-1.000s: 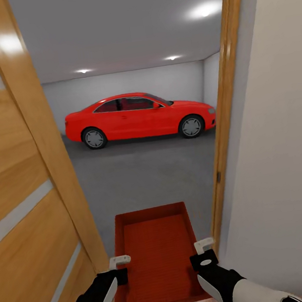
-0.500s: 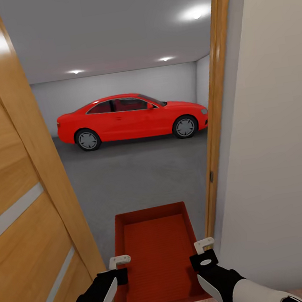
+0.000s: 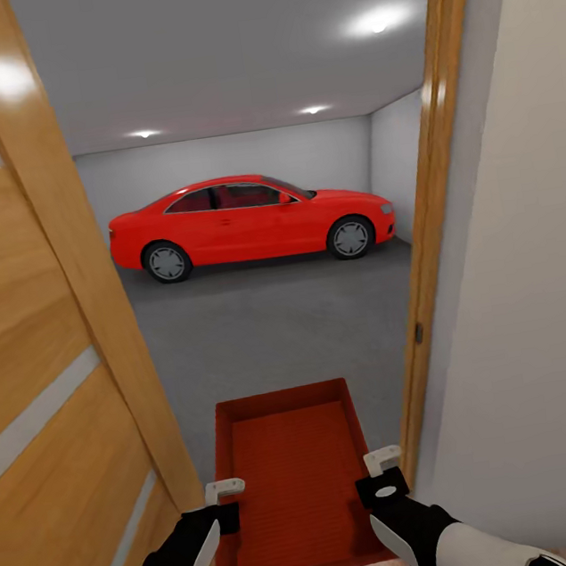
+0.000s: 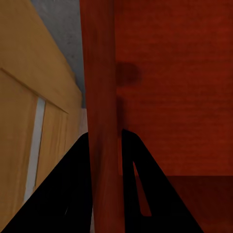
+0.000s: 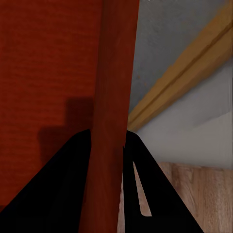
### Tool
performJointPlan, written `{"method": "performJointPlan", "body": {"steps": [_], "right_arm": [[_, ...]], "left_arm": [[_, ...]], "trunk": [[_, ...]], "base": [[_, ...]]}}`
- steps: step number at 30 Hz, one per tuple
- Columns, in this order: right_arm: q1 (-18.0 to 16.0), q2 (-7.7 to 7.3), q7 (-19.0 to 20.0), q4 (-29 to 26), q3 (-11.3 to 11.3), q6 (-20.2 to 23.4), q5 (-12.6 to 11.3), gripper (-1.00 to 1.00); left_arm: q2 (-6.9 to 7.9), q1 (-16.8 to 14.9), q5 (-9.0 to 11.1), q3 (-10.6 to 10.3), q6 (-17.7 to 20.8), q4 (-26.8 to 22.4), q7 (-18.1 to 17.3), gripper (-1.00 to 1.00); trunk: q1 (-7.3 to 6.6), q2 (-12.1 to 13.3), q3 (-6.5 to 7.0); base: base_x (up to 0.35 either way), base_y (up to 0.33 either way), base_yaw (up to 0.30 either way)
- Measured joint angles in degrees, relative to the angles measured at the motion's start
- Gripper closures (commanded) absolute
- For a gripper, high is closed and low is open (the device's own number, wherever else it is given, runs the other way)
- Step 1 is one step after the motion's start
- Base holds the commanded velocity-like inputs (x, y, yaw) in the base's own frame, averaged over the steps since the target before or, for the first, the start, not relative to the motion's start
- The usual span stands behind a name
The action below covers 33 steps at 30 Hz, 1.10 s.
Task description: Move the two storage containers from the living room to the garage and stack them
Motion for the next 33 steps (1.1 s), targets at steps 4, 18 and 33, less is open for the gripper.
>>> {"method": "performJointPlan", "body": {"steps": [4, 18, 33], "right_arm": [[0.0, -0.03, -0.1, -0.1, 0.0, 0.0, 0.0, 1.00], [0.0, -0.08, -0.1, -0.3, 0.0, 0.0, 0.0, 1.00], [0.0, -0.09, -0.1, -0.4, 0.0, 0.0, 0.0, 1.00]], "left_arm": [[0.00, 0.0, 0.0, 0.0, 0.0, -0.1, 0.0, 1.00], [0.00, 0.0, 0.1, -0.1, 0.0, -0.2, 0.0, 1.00], [0.00, 0.0, 0.1, -0.1, 0.0, -0.3, 0.1, 1.00]], "trunk": [[0.00, 0.0, 0.00], [0.00, 0.0, 0.00], [0.00, 0.0, 0.00]], "base": [[0.012, 0.023, 0.000], [0.000, 0.001, 0.000], [0.049, 0.052, 0.000]]}}
